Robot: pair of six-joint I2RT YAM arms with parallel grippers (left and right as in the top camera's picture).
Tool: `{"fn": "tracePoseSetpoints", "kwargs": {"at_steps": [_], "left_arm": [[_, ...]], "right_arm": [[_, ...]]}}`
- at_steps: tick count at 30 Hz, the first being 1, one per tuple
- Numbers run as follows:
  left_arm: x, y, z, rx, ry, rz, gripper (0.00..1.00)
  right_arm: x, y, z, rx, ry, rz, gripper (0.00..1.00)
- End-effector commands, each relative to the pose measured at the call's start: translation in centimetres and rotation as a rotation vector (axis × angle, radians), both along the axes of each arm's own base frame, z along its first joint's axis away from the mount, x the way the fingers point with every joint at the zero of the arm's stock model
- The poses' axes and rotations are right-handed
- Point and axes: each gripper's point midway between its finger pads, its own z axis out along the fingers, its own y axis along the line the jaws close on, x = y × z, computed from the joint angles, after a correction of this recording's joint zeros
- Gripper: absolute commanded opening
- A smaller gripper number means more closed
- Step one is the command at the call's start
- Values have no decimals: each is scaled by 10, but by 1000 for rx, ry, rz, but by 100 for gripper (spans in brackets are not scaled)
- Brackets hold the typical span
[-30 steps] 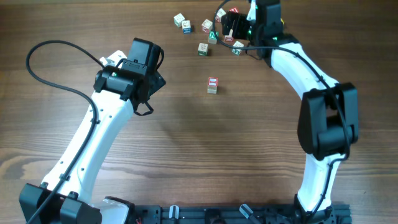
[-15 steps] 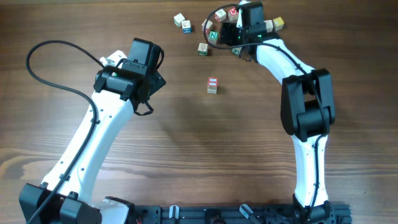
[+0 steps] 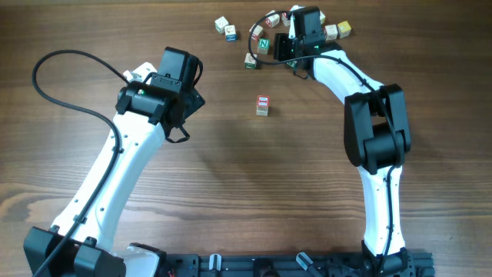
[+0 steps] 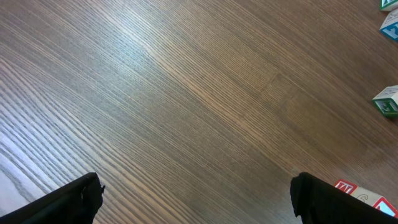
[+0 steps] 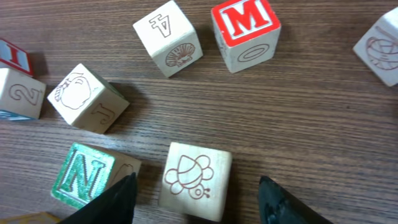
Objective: Form a tower
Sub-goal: 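Lower the right gripper over the bee-picture block and close on it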
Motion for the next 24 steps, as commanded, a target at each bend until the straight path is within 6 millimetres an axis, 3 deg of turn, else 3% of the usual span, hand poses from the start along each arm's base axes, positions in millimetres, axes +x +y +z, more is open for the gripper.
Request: {"fn": "tracePoseSetpoints", "kwargs": {"at_steps": [1,6,10,16,19,24], "left_arm": [[-1,3,-4,-2,7,25,100],[-1,3,-4,-2,7,25,100],[-1,3,-4,-2,7,25,100],[-1,3,-4,-2,7,25,100],[-1,3,-4,-2,7,25,100],[-1,3,-4,-2,7,25,100]], "right_arm": [[7,-1,2,-40,-29,3,58],[7,-2,-2,-55,-25,17,53],[5,0,-8,-58,-14,20,41],[6,6,3,-55,-21,28,36],[8,7,31,-47,-41,26,34],[7,8,99,-14,-99,11,33]]}}
